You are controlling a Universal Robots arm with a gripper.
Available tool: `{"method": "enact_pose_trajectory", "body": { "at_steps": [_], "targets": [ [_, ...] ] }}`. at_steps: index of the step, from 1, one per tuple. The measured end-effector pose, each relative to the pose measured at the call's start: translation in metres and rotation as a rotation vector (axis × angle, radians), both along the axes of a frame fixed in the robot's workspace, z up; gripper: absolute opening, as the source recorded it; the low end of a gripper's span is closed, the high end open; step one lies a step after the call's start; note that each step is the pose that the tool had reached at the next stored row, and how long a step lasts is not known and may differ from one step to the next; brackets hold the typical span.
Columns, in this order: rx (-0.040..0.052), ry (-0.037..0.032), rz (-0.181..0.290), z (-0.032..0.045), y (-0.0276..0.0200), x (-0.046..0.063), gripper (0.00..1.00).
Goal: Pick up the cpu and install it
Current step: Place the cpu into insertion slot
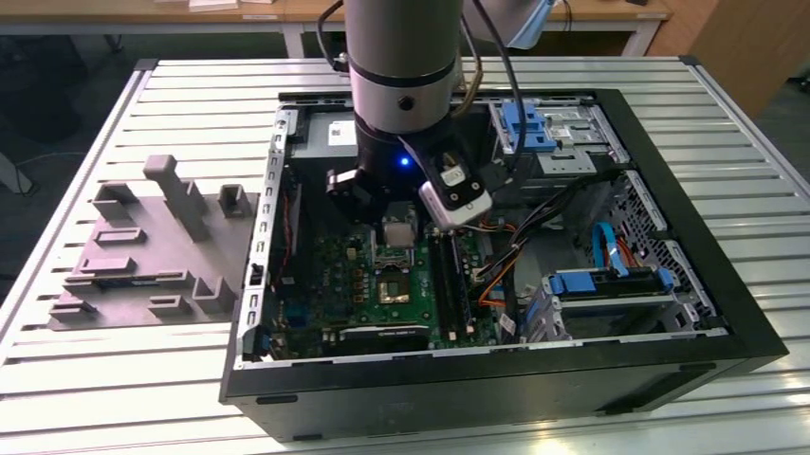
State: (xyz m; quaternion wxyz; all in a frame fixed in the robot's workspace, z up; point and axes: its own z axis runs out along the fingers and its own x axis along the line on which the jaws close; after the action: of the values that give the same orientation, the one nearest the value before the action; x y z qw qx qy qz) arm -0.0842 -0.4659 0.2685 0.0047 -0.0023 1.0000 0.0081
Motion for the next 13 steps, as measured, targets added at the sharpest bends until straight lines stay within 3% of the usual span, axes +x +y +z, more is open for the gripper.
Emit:
{"method": "enact_pose_trajectory", "body": {
  "at_steps": [8, 13],
  "targets": [
    [0.0001, 0.0012, 0.001, -0.0096, -0.0044, 0.0, 0.47],
    [-0.0017, 0.0015, 0.002, -0.0101, -0.0046, 0.0, 0.47]
  ]
}}
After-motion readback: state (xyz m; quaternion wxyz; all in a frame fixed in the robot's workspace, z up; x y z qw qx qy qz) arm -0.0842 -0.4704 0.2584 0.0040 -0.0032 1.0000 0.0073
